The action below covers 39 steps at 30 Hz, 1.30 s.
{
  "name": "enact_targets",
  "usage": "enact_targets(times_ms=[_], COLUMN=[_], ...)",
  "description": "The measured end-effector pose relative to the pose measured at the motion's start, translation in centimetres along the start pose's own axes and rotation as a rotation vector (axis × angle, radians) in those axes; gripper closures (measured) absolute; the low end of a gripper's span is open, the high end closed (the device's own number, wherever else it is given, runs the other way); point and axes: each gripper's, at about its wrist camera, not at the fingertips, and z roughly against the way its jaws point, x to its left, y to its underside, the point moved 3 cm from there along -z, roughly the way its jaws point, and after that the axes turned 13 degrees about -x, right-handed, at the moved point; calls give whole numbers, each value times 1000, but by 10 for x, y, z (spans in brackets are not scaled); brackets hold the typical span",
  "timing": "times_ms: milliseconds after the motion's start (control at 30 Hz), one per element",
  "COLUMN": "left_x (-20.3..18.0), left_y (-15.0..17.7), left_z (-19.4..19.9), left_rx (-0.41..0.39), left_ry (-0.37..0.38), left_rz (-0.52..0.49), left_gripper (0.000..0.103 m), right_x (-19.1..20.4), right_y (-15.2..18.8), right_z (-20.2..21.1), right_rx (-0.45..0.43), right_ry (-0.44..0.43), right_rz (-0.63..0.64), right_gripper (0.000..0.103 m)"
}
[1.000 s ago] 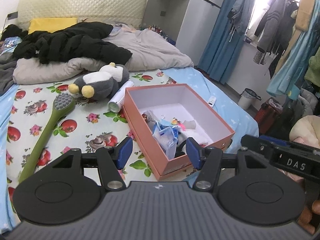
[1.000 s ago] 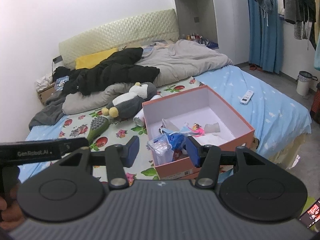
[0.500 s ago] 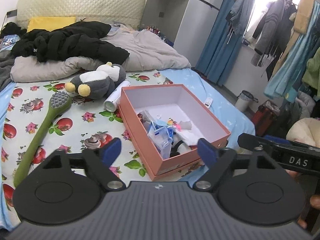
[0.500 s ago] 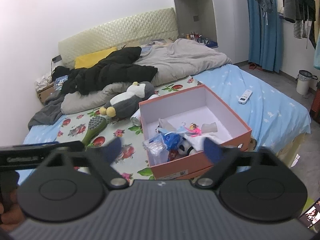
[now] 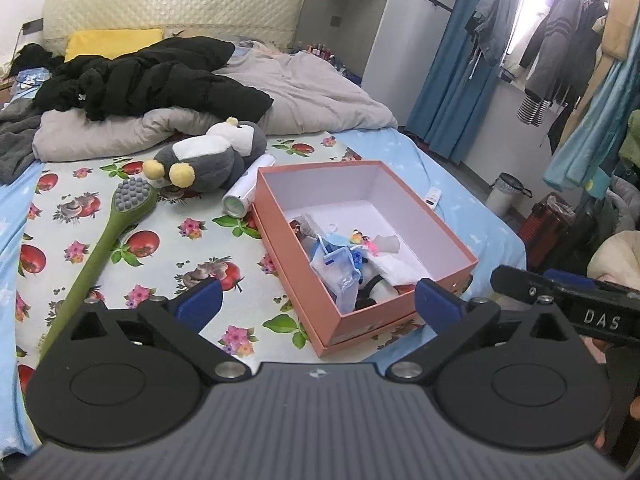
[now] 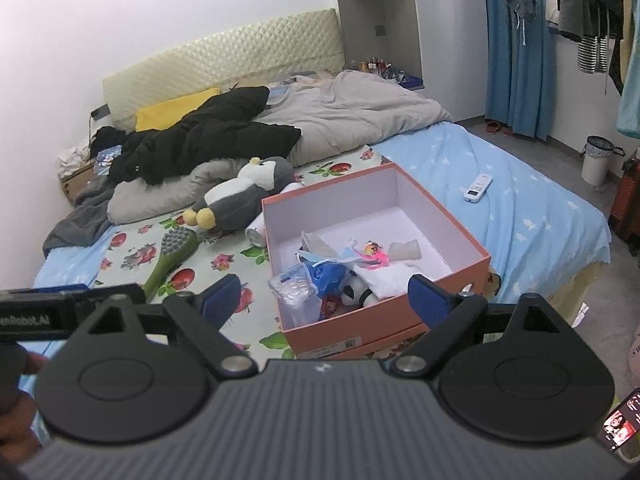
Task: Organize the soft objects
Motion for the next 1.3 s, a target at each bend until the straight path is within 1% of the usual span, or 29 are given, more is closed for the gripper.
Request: enact_targets(times_ms=[233, 467, 800, 933, 1033, 1300], left_x=[-2, -3, -6, -9, -8, -14], left_y=[-6, -2, -1, -3, -3, -3], left_z=[1, -2, -3, -4, -10, -15], left_rx=[-17, -2, -5, -11, 2, 8], left_ry=[-17, -23, -28, -21, -13, -7], left_rz=[1, 2, -13, -20, -10, -32], left_gripper=[0, 0, 0, 0, 0, 0], right_x=[-1, -2, -2, -2, -4, -9], right_y=[1, 0, 2, 2, 3, 7], right_z=[0, -1, -3, -2, -4, -6], right_rx=[3, 6, 7, 9, 18, 31], right_ry=[3, 10, 12, 15, 14, 13], right_rz=[-2, -7, -9, -9, -10, -26], right_gripper=[11, 11, 11, 11, 11, 11])
